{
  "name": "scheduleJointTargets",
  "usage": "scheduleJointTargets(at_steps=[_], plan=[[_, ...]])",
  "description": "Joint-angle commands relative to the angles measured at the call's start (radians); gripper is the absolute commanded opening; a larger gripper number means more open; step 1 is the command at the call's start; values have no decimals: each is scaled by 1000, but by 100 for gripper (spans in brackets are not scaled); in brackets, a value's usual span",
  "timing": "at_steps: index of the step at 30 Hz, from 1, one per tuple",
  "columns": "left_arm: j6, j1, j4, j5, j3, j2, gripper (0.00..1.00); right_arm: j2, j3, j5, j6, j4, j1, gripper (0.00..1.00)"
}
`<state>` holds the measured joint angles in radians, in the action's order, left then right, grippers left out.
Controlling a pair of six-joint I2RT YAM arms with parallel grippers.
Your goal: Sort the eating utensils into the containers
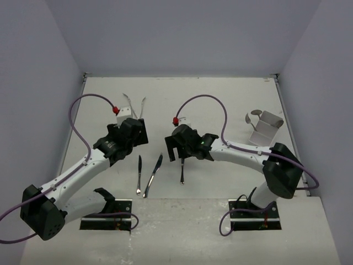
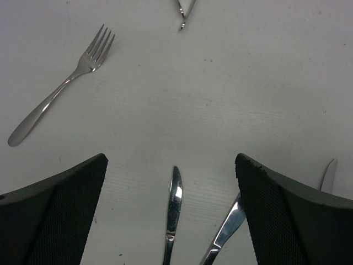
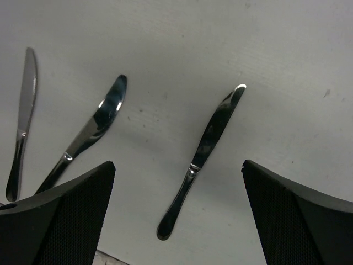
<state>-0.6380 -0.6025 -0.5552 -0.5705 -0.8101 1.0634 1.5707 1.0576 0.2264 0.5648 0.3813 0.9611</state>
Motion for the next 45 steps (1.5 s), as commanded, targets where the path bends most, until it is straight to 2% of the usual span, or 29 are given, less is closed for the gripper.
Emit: scheduleJointTargets(at_steps=[1,5,12,13,19,22,23,27,30,36,40,45], plan=[[-51,4,-38,21,-40,24,100,58,10,71,182,74,30,99],[-43,6,-78,56,-67,59,100,91,22,83,326,148,59,99],[-74,6,-64,136,3,-3,100,166,27,122,417,214,134,98],[-72,4,-63,145,15,-28,100,184,38,116,412,225,146,93],[-72,4,-66,130,29,-103,100,207,16,114,466,252,162,81],[-69,4,-63,132,23,-120,100,227,30,119,477,272,162,63],[-71,6,-63,132,22,-120,100,248,38,119,477,290,162,53],[-71,6,-65,127,20,-115,100,279,51,126,494,306,160,37],[-68,4,-61,129,17,-109,100,296,54,137,501,306,157,33],[-52,6,-57,139,9,-105,100,324,58,129,509,314,139,30],[-42,6,-57,130,3,-112,100,331,39,116,521,314,122,22],[-34,4,-60,127,-4,-112,100,348,31,111,529,312,102,23]])
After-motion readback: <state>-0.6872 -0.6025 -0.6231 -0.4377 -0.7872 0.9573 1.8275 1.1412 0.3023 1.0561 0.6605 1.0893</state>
